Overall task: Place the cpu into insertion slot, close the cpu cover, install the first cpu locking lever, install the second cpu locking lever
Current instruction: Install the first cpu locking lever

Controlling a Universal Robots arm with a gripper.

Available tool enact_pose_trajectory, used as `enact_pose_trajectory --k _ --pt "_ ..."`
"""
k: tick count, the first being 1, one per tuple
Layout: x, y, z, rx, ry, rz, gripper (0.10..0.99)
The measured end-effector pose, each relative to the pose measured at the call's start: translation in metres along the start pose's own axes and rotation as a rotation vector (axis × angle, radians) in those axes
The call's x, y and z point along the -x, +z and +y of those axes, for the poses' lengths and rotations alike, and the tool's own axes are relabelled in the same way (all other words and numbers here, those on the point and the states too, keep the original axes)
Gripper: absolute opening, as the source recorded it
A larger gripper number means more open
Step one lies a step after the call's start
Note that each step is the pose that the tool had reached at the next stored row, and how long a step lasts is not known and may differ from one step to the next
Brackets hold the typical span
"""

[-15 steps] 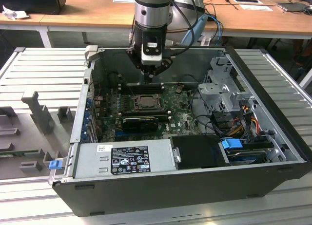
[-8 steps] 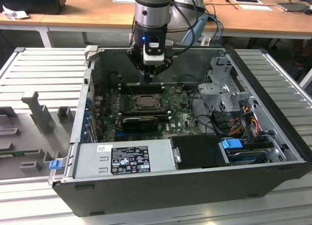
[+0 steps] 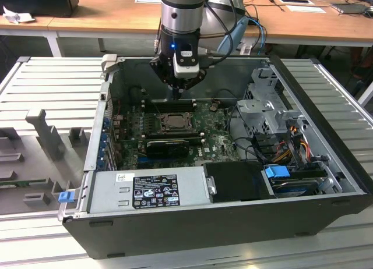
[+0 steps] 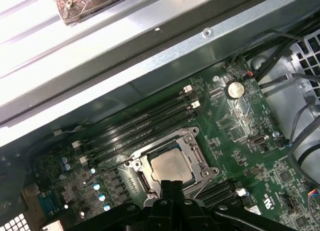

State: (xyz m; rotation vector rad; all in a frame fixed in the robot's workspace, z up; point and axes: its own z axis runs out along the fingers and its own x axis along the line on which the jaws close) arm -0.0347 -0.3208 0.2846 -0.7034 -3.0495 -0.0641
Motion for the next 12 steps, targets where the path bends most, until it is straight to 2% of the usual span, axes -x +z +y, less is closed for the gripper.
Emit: enact_pose_trajectory --k 9,12 --pt "0.0000 0.0000 0.0000 -0.001 -0.047 0.0017 0.106" --pt "0.0000 0.0001 0.0000 -0.002 -0.087 0.0032 0.106"
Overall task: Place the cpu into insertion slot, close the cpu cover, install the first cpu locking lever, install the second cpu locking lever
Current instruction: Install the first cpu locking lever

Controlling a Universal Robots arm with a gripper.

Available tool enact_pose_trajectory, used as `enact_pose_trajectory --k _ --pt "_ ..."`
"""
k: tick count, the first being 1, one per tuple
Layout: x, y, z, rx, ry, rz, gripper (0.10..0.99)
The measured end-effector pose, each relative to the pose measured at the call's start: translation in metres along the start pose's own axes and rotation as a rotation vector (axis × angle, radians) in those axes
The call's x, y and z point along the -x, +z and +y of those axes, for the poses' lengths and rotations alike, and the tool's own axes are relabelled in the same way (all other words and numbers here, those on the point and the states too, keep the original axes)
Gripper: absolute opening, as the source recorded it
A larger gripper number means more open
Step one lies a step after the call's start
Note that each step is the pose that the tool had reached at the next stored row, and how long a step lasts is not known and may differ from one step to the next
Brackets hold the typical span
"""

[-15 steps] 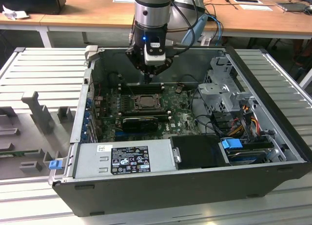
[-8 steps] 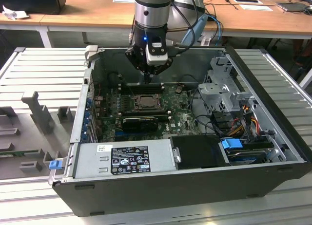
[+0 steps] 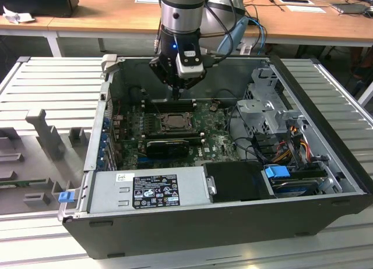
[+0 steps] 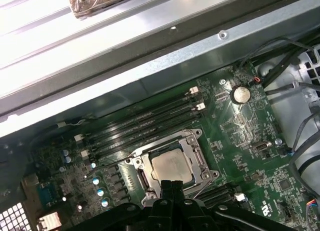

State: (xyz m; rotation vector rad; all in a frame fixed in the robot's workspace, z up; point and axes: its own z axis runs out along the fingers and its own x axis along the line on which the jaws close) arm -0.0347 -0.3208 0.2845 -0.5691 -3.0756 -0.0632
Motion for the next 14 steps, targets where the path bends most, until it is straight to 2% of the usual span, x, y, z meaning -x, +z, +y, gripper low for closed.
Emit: enact_pose_trajectory --k 4,9,14 --pt "0.0000 0.0000 0.0000 -0.001 -0.060 0.0023 0.106" --pt "0.0000 0.0002 0.0000 -0.003 -0.165 0.0062 0.106" --pt "0.0000 0.0013 -0.0001 -0.006 -0.304 0.0114 0.106"
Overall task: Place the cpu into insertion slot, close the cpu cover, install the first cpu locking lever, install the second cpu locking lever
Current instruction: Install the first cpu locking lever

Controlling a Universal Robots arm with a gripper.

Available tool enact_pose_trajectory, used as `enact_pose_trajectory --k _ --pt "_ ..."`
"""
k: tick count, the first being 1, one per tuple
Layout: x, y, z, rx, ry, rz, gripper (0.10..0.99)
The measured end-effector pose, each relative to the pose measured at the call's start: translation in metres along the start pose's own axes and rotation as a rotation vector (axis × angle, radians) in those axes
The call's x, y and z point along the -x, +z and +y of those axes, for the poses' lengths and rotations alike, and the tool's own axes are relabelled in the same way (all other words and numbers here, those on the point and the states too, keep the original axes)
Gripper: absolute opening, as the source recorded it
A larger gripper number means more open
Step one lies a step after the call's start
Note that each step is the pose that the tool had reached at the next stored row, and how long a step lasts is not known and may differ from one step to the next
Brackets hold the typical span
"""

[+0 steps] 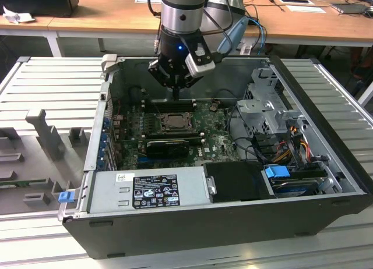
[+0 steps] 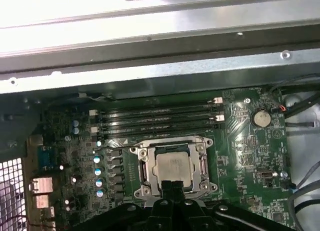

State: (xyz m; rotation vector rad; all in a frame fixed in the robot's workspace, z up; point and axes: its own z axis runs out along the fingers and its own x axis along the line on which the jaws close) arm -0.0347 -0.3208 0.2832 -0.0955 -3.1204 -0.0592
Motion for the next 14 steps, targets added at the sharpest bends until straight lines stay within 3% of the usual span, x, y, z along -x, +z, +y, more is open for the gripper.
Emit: enact_pose_trajectory --k 3,9,11,13,14 --pt "0.0000 0.0009 0.0000 -0.002 -0.093 0.0035 0.106" --pt "0.0001 0.0026 -0.0001 -0.004 -0.222 0.0083 0.106" --pt "0.0001 0.0036 -0.0001 -0.006 -0.292 0.0109 0.106" --pt "-0.0074 0.0044 -0.0006 -0.006 -0.298 0.0112 0.106" --pt "-0.0154 0.0053 -0.0011 -0.006 -0.299 0.0111 0.106"
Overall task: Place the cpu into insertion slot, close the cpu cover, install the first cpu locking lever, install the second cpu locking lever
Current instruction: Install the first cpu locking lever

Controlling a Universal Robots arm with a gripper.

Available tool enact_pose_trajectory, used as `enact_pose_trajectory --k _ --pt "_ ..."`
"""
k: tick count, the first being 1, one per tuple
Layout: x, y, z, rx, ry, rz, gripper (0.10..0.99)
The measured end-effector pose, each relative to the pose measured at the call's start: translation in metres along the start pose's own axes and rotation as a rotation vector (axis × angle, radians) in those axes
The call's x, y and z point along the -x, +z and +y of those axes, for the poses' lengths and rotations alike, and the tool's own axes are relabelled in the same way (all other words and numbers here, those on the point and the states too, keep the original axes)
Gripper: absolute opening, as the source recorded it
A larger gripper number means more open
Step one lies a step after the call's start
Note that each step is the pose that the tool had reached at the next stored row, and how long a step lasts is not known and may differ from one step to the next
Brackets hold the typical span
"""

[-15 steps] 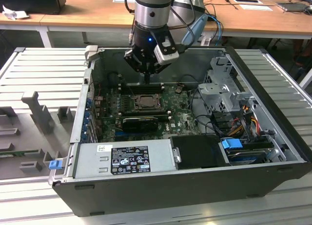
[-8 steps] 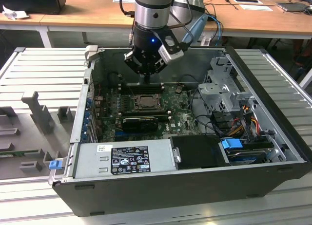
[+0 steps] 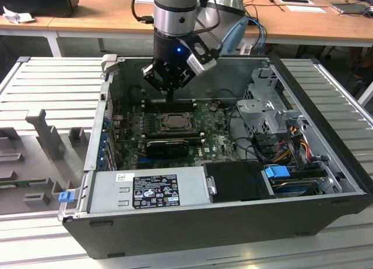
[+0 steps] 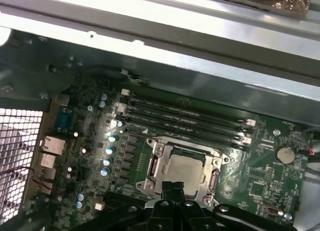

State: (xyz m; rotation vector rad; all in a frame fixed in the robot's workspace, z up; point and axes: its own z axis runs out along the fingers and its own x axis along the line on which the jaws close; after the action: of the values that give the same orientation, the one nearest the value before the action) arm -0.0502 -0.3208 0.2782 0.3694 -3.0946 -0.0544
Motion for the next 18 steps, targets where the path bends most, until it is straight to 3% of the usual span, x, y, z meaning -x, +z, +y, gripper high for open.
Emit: enact_pose_trajectory --k 2,7,14,18 --pt "-0.0125 0.0029 0.0033 0.001 0.001 -0.0016 0.106" --pt "-0.0183 0.0094 0.0055 0.002 0.036 -0.0028 0.106" --pt "-0.0488 0.0151 0.0129 0.007 0.036 -0.0083 0.106" --pt "-0.0522 0.0189 0.0216 0.010 0.037 -0.0091 0.106"
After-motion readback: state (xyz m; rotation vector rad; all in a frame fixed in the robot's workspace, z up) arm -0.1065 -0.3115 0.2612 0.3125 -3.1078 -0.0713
